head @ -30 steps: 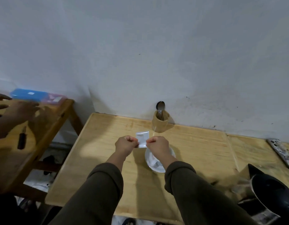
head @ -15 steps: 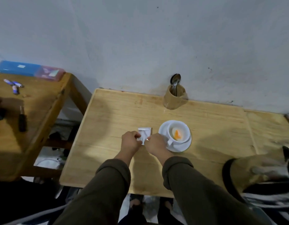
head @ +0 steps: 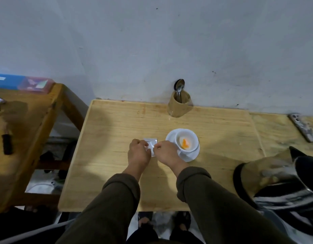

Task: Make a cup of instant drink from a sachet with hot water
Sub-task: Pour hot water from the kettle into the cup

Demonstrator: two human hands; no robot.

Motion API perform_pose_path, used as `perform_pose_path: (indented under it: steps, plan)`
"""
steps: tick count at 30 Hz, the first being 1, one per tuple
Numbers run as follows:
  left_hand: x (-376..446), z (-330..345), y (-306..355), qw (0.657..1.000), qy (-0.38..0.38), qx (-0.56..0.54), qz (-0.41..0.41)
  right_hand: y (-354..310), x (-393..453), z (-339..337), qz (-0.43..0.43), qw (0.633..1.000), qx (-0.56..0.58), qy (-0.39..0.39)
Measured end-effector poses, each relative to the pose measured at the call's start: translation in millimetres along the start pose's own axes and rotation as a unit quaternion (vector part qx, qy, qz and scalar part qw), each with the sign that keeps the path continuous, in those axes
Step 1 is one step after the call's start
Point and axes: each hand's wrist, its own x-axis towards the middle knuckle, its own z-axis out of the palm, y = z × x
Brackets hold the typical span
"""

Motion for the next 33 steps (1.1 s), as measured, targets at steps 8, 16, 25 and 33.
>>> perform_pose_path:
  steps: [8, 16, 25, 33]
  plan:
    - [-42, 27, 33, 0.995, -0.022, -0.04, 0.09, 30, -32, -52, -0.059, 0.972, 0.13, 0.186]
    - [-96, 64, 75, 0.991, 0.096, -0.01, 0.094, 105, -104, -103, -0.107, 0.93, 0.107, 0.334]
    - [-112, 100, 94, 0.988, 0.075, 0.106, 0.089, 208, -184, -126, -0.046, 0.899, 0.016, 0.434]
    - [-116, 107, 101, 0.986, 0.058, 0.132, 0.081, 261, -216, -124, 0.043, 0.87, 0.003, 0.492]
